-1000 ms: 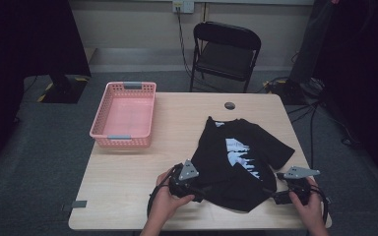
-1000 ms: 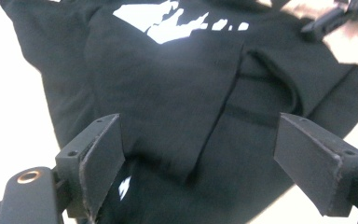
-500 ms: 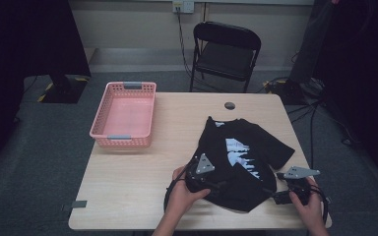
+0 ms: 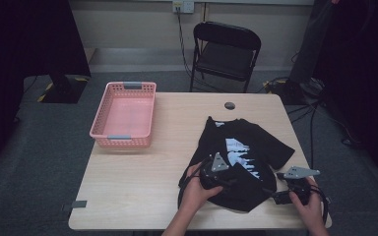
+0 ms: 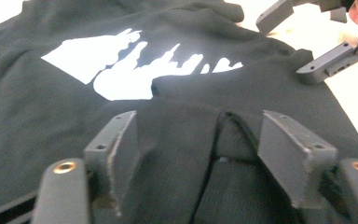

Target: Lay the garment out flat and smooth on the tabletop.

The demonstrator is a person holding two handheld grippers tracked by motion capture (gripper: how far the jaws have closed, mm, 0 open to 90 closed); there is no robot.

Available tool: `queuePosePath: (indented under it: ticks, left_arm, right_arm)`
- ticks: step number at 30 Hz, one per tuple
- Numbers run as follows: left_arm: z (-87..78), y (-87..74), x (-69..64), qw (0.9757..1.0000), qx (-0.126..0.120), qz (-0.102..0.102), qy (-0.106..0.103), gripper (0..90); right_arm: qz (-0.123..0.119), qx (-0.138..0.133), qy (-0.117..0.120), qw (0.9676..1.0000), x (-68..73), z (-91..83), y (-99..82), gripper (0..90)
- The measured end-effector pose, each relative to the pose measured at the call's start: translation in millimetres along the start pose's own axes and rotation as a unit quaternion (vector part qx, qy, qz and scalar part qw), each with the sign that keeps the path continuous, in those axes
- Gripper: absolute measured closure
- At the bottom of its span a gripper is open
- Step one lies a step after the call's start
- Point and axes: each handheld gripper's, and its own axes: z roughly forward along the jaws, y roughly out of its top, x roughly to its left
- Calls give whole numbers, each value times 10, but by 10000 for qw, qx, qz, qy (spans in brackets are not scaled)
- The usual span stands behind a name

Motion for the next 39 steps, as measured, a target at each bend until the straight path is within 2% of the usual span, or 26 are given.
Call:
queuePosePath:
  ticks: [4, 6, 9, 13, 19, 21, 26, 29, 39]
  left_arm:
    - [109, 37, -15, 9999, -68, -70, -52, 390]
    - [148, 41, -14, 10000, 21, 29, 4, 436]
    - [177, 25, -8, 10000, 88, -27, 35, 488]
    - [175, 0, -1, 9997, 230, 32, 64, 592]
    - [148, 11, 5, 9995, 292, -119, 37, 763]
    - [133, 32, 12, 9996, 290, -36, 42, 832]
    - [56, 89, 29, 9996, 274, -102, 26, 867]
    - [-23, 111, 64, 9997, 178, -139, 58, 868]
    - [-261, 171, 169, 9994, -3, -272, 236, 871]
  right_arm:
    - [0, -1, 0, 10000, 0, 0, 0, 106]
    - [0, -1, 0, 10000, 0, 0, 0, 106]
    - [1, -1, 0, 10000, 0, 0, 0, 106]
    - [0, -1, 2, 10000, 0, 0, 0, 106]
    - [-4, -1, 7, 10000, -1, 2, 1, 105]
    - [-7, -1, 8, 10000, -1, 3, 2, 104]
    - [-8, -1, 8, 10000, -1, 3, 2, 104]
    - [-8, 0, 7, 10000, -1, 3, 2, 104]
    - [-9, 0, 6, 10000, -1, 3, 2, 104]
